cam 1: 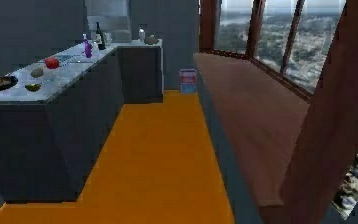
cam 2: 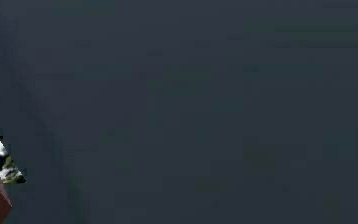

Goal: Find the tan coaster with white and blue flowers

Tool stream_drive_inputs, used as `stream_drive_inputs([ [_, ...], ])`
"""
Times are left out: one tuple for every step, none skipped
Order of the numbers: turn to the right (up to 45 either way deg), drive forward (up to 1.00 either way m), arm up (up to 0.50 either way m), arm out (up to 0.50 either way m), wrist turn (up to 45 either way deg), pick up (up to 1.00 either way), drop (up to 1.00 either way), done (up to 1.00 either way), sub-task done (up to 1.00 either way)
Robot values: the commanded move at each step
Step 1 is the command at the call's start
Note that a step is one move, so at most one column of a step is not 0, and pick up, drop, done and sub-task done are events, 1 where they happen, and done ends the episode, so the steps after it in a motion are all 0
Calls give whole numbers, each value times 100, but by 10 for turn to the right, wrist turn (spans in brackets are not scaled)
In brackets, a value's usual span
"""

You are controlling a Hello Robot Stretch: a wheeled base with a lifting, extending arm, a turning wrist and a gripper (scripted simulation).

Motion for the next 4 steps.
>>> stream_drive_inputs([
  [-90, 0, 0, 0, 0, 0, 0, 0, 0],
  [0, 20, 0, 0, 0, 0, 0, 0, 0],
  [0, 100, 0, 0, 0, 0, 0, 0, 0],
  [-30, 0, 0, 0, 0, 0, 0, 0, 0],
])
